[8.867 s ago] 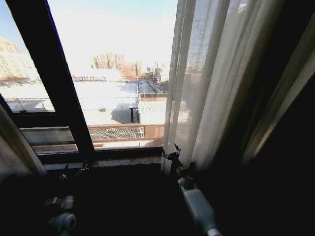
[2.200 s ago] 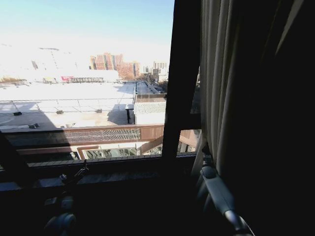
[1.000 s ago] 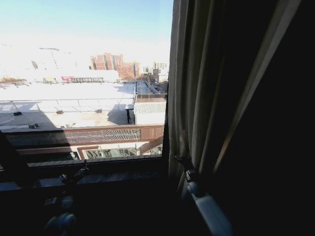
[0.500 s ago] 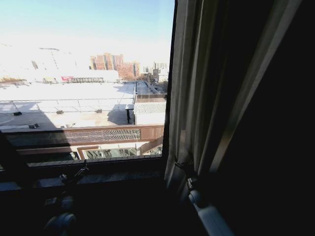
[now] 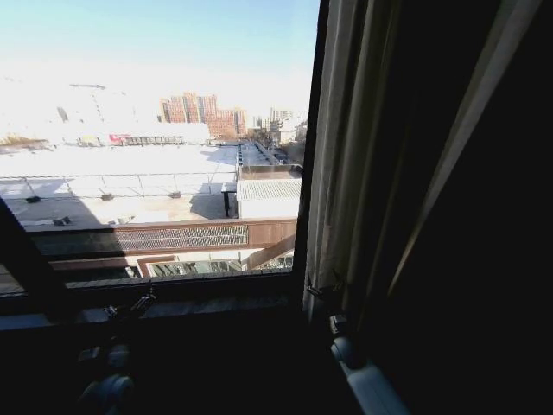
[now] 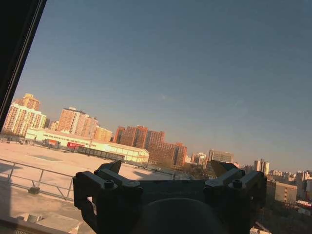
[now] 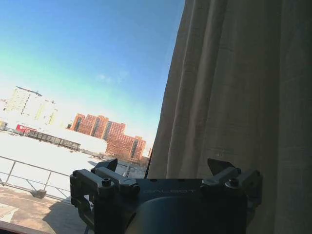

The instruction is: Open the curtains by pulling them apart, changing their state from closed to fully open.

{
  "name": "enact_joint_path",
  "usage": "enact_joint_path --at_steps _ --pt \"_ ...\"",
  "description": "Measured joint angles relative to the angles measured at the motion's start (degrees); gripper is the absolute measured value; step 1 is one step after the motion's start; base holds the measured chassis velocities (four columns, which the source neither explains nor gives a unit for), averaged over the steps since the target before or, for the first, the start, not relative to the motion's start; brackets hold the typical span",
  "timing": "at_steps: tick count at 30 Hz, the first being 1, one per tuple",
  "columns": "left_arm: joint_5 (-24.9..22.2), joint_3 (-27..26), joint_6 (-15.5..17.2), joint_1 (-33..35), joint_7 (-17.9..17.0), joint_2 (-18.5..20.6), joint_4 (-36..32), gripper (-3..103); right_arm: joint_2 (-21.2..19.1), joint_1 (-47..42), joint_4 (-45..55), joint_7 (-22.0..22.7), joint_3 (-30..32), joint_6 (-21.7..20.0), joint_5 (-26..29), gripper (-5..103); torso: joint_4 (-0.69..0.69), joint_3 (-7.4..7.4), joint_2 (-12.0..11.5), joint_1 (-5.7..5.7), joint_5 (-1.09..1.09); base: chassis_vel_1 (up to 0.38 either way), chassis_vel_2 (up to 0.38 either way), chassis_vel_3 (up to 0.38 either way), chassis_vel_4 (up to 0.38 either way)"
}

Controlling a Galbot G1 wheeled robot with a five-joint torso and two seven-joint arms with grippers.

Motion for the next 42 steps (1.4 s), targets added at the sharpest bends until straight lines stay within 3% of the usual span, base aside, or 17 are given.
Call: enact_joint_path --at_steps 42 --pt "0.0 0.0 0.0 -0.01 0.0 0.0 0.0 100 0.48 0.08 -0.65 -1.52 -0.37 1.26 -0.58 100 -0.01 0.0 0.0 0.0 0.02 0.375 0.309 -0.386 -0.308"
